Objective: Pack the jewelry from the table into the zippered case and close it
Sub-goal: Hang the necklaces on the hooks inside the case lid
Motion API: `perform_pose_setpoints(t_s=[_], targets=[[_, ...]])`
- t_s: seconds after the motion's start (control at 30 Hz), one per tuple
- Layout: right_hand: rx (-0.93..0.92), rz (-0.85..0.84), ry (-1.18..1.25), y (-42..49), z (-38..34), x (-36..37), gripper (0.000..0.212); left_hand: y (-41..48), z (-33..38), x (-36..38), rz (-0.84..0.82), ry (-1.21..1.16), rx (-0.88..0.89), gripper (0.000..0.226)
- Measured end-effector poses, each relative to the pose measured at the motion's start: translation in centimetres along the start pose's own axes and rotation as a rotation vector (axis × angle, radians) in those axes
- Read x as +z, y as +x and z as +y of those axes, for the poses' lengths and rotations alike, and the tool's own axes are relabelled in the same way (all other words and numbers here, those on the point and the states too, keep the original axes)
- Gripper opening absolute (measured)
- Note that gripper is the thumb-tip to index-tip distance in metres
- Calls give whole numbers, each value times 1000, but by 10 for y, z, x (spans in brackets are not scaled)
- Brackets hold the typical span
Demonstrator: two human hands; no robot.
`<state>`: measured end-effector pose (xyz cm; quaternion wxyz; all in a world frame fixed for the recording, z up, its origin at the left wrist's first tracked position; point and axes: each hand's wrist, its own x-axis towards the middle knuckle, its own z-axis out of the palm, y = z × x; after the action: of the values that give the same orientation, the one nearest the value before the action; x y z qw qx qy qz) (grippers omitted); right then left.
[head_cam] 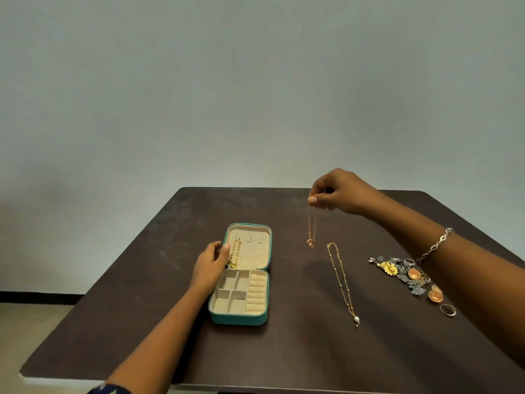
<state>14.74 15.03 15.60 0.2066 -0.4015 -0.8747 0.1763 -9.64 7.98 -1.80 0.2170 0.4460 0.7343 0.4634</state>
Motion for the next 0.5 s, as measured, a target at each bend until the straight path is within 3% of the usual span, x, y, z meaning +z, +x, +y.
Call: perform_pose_setpoints(t_s=[0.23, 0.5], targets=[[-45, -37, 33, 17, -21, 28, 11, 0, -9, -1, -58, -106, 15, 29], [-104, -81, 37, 36, -43, 70, 11, -2, -8, -3, -45, -254, 56, 26]])
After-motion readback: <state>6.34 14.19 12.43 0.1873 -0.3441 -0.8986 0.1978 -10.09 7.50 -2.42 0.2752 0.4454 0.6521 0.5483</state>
